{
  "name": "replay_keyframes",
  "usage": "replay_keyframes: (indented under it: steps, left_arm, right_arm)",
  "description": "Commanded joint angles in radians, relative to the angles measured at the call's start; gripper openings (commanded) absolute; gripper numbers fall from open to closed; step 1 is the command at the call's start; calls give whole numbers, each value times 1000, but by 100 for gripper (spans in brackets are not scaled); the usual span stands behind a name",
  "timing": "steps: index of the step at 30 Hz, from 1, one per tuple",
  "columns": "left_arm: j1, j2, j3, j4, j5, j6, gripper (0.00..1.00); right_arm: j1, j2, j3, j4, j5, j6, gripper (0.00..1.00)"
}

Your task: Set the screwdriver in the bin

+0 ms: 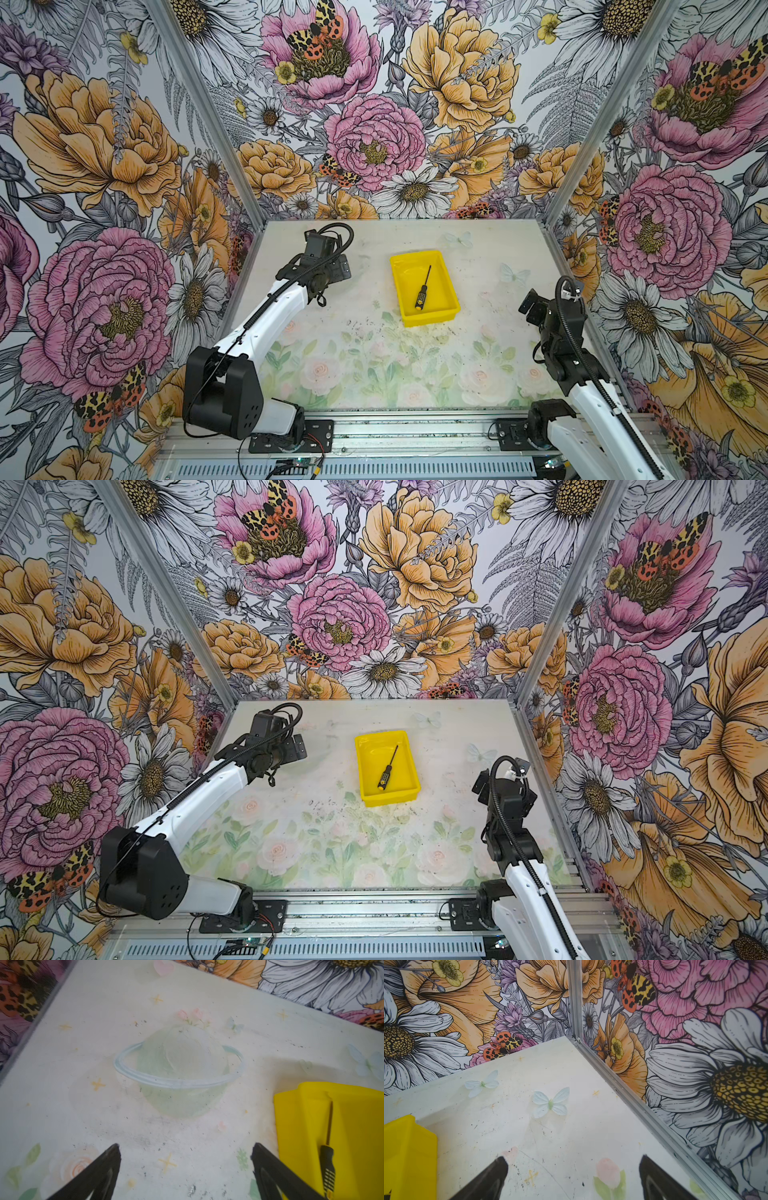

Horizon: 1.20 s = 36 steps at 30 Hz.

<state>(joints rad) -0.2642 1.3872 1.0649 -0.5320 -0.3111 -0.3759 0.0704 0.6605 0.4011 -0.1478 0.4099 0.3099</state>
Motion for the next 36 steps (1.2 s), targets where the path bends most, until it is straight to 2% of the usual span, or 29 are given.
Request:
replay_keyframes:
  steps: [1, 7, 15, 22, 27, 36]
  left_arm:
    - [10, -49, -116, 251, -126, 128, 99]
    - [76, -118, -382, 663, -124, 257, 99]
    - [125, -83, -537, 1005, -72, 388, 99]
    - [163, -62, -597, 1128, -14, 429, 99]
    - [206, -40, -651, 1231, 69, 415, 99]
    - [225, 21, -678, 1327, 130, 412, 99]
  right_arm:
    - [-8, 34, -37, 228, -71, -138, 100]
    - [-24, 260, -69, 462, -104, -184, 99]
    - [-48, 481, -68, 688, -163, -194, 100]
    - [-63, 602, -47, 784, -193, -191, 100]
    - [-75, 674, -33, 847, -206, -185, 100]
    - [-103, 749, -15, 910, -237, -181, 100]
